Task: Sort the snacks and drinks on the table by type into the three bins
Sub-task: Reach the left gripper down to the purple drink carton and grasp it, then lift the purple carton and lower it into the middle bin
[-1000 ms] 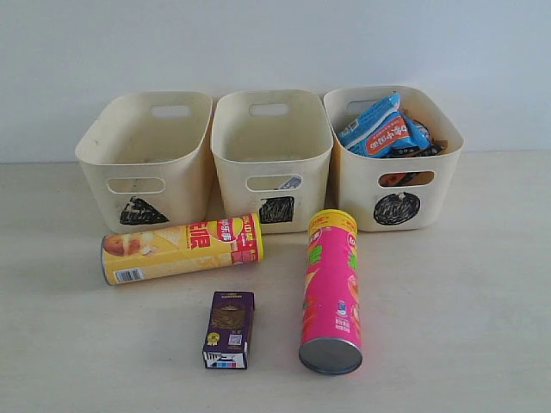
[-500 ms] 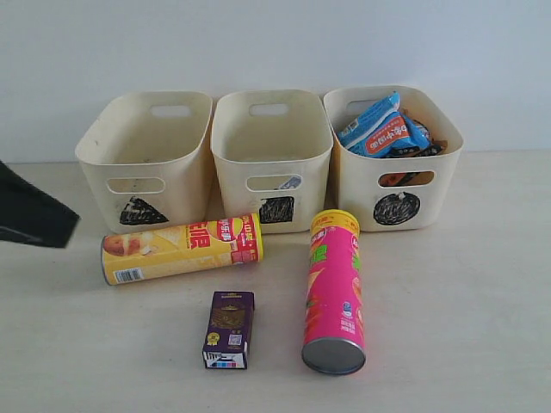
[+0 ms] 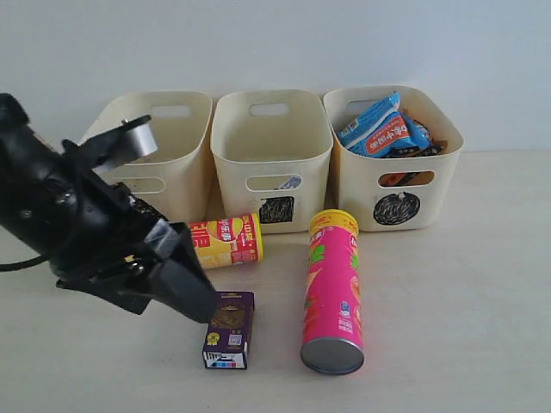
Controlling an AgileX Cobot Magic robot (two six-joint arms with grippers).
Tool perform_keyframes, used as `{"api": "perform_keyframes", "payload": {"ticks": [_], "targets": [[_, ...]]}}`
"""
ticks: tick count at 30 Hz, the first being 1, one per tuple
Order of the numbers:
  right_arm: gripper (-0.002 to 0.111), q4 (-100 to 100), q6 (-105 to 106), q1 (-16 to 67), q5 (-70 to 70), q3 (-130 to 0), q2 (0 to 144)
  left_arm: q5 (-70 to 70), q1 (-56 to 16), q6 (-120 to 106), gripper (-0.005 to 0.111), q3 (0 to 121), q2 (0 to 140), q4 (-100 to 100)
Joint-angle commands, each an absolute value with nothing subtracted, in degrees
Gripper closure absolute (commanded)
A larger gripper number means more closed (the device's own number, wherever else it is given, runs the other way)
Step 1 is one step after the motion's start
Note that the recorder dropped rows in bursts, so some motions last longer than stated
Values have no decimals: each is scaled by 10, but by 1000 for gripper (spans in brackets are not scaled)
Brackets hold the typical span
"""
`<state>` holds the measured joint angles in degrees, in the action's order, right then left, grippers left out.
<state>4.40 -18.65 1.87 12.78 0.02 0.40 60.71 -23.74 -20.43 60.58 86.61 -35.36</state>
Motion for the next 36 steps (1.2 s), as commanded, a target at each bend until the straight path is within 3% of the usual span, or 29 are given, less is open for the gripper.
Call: {"api": "perform_keyframes", "payload": {"ticks": [1,6,16,22,29,36], "targets": [[106,48,-185,17,126,0,0,594,-260,-105,20,645,931,-299],[106,48,-185,17,126,0,0,559,-341,80,20,727,1039,-88],[106,48,-185,17,126,0,0,450,-341,124,20,757,1152,-113],[106,48,-185,17,126,0,0,434,-341,137,31,757,1188,-95],[106,48,-185,17,126,0,0,449,-340,133,102,757,1181,-100],[106,48,-185,17,126,0,0,485,-340,126,103,765,1115,-88]]}}
